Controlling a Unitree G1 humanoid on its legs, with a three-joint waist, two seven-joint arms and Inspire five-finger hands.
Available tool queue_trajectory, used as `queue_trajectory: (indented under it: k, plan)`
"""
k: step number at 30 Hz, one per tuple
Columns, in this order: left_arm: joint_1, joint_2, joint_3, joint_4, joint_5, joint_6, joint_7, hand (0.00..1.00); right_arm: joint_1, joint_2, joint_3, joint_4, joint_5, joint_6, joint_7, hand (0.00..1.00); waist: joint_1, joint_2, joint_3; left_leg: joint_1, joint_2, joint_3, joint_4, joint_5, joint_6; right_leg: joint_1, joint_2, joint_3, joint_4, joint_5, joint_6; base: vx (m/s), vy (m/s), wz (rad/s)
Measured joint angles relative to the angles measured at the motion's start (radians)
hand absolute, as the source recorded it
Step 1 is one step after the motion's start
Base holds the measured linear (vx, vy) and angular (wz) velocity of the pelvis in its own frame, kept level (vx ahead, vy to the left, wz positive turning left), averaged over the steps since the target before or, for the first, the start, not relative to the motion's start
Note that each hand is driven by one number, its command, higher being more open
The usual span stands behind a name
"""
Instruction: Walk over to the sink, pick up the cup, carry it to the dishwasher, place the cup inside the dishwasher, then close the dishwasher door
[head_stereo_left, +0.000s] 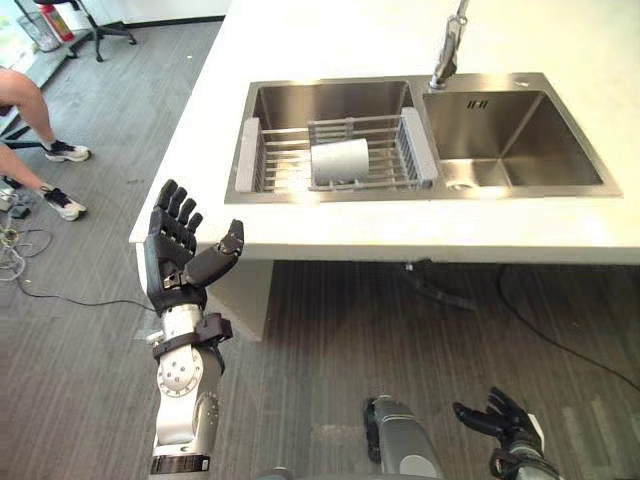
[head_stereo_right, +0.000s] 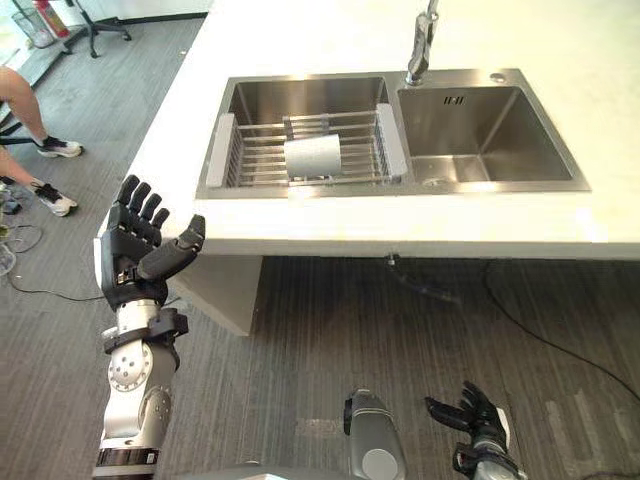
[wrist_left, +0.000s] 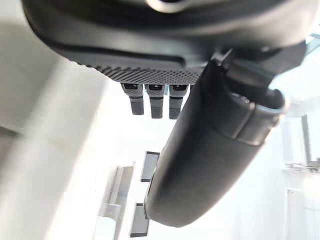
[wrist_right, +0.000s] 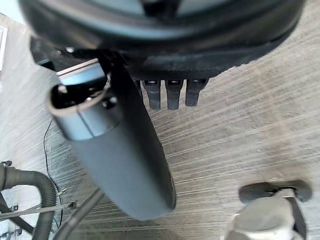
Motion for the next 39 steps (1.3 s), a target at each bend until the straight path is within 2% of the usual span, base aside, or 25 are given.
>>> queue_trajectory:
  k: [1, 2, 4, 6, 7, 8, 9, 10, 12, 14, 15, 23, 28, 34, 39]
  plan:
    - [0.001, -0.001, -0.005, -0.009, -0.001, 0.0, -0.001, 0.9, 0.01, 0.001, 0.004, -0.016, 0.001, 0.0, 0.001, 0.9, 0.001, 0.0, 0.001, -0.027, 0.014, 0.001, 0.078, 0.033, 0.001, 0.04, 0.003, -0.005, -0.033, -0.001, -0.002, 0.36, -0.181, 0.24]
    - [0.001, 0.0, -0.019, -0.032, -0.001, -0.006, -0.009, 0.9, 0.028, 0.006, 0.012, -0.054, 0.001, -0.005, 0.001, 0.9, 0.013, 0.0, 0.001, -0.09, 0.054, 0.023, 0.238, 0.042, 0.0, 0.12, 0.013, -0.004, -0.112, -0.002, -0.003, 0.25, -0.108, 0.09]
    - [0.002, 0.0, -0.028, -0.08, -0.001, -0.013, -0.022, 0.9, 0.034, 0.009, 0.015, -0.1, 0.004, -0.011, 0.0, 0.9, 0.024, 0.0, 0.001, -0.174, 0.094, 0.078, 0.354, -0.025, 0.008, 0.201, 0.016, -0.008, -0.182, -0.002, -0.003, 0.22, -0.077, 0.03]
    - [0.002, 0.002, -0.031, -0.134, -0.001, -0.027, -0.039, 0.9, 0.028, 0.004, 0.01, -0.132, 0.008, -0.024, 0.0, 0.9, 0.043, 0.006, -0.005, -0.251, 0.089, 0.125, 0.276, -0.099, 0.026, 0.248, 0.009, 0.004, -0.221, -0.008, 0.003, 0.19, 0.016, -0.1]
    - [0.002, 0.003, -0.032, -0.144, -0.001, -0.032, -0.042, 0.9, 0.025, 0.004, 0.007, -0.132, 0.014, -0.028, 0.0, 0.9, 0.048, 0.009, -0.007, -0.263, 0.076, 0.123, 0.229, -0.109, 0.028, 0.252, 0.005, 0.008, -0.22, -0.012, 0.008, 0.16, 0.109, -0.22]
    - [0.0, 0.007, -0.039, -0.151, 0.0, -0.049, -0.044, 0.9, 0.025, 0.003, 0.006, -0.131, 0.027, -0.028, -0.001, 0.9, 0.053, 0.013, -0.012, -0.275, 0.038, 0.112, 0.079, -0.097, 0.039, 0.256, -0.008, 0.022, -0.21, -0.025, 0.031, 0.17, 0.159, -0.18]
    - [-0.001, 0.008, -0.041, -0.151, 0.005, -0.055, -0.048, 0.9, 0.029, -0.004, 0.007, -0.131, 0.03, -0.028, 0.001, 0.9, 0.053, 0.034, -0.024, -0.276, 0.003, 0.071, -0.105, 0.043, 0.061, 0.248, -0.002, 0.032, -0.186, -0.046, 0.066, 0.18, 0.184, -0.24]
    - [-0.002, 0.013, -0.042, -0.148, 0.005, -0.056, -0.048, 0.9, 0.025, -0.006, 0.007, -0.121, 0.031, -0.028, 0.001, 0.9, 0.056, 0.046, -0.03, -0.277, -0.001, 0.041, -0.135, 0.069, 0.029, 0.241, 0.007, 0.043, -0.168, -0.061, 0.084, 0.19, 0.182, -0.22]
    - [-0.005, 0.059, -0.06, -0.117, 0.008, -0.042, -0.048, 0.9, 0.034, 0.031, 0.013, -0.104, 0.033, -0.021, 0.003, 0.9, 0.048, 0.002, -0.041, -0.249, -0.045, 0.057, -0.167, 0.07, 0.04, 0.235, -0.03, 0.087, -0.156, -0.083, 0.113, 0.17, 0.123, -0.12]
    - [-0.005, 0.092, -0.078, -0.094, 0.032, -0.031, -0.051, 0.9, 0.038, 0.049, 0.013, -0.102, 0.033, -0.019, 0.004, 0.9, 0.049, -0.013, -0.042, -0.244, -0.054, 0.071, -0.183, 0.07, 0.044, 0.236, -0.037, 0.101, -0.172, -0.078, 0.12, 0.1, 0.063, -0.11]
    - [-0.113, 0.248, -0.225, 0.065, 0.146, 0.016, -0.169, 0.9, 0.027, 0.048, -0.007, 0.012, 0.033, -0.013, 0.036, 0.9, 0.019, -0.048, -0.08, -0.139, -0.11, 0.113, -0.48, 0.231, 0.078, 0.227, -0.04, 0.196, -0.323, 0.051, 0.167, 0.04, 0.029, -0.09]
    - [-0.119, 0.242, -0.226, 0.112, 0.147, 0.017, -0.168, 0.9, 0.023, 0.048, -0.007, 0.035, 0.033, -0.012, 0.034, 0.9, 0.015, -0.048, -0.081, -0.117, -0.112, 0.113, -0.513, 0.246, 0.078, 0.237, -0.039, 0.193, -0.336, 0.051, 0.167, 0.0, 0.0, 0.0]
    - [-0.125, 0.23, -0.226, 0.227, 0.168, 0.053, -0.148, 0.9, 0.014, 0.048, -0.007, 0.064, 0.032, -0.01, 0.027, 0.9, -0.011, -0.048, -0.082, -0.097, -0.116, 0.109, -0.55, 0.259, 0.08, 0.261, -0.04, 0.18, -0.376, 0.064, 0.167, 0.02, -0.007, 0.03]
    - [-0.22, 0.215, -0.226, 0.347, 0.291, 0.121, -0.1, 0.9, 0.016, 0.048, -0.007, 0.086, 0.032, -0.001, 0.023, 0.9, -0.036, -0.047, -0.083, -0.089, -0.118, 0.095, -0.559, 0.261, 0.082, 0.299, -0.043, 0.161, -0.429, 0.085, 0.165, 0.03, -0.001, 0.06]
    - [-0.26, 0.213, -0.221, 0.347, 0.351, 0.122, -0.075, 0.9, 0.02, 0.045, -0.007, 0.097, 0.032, 0.0, 0.026, 0.9, -0.05, -0.039, -0.082, -0.089, -0.117, 0.095, -0.559, 0.265, 0.081, 0.299, -0.043, 0.16, -0.433, 0.091, 0.164, -0.02, -0.005, 0.0]
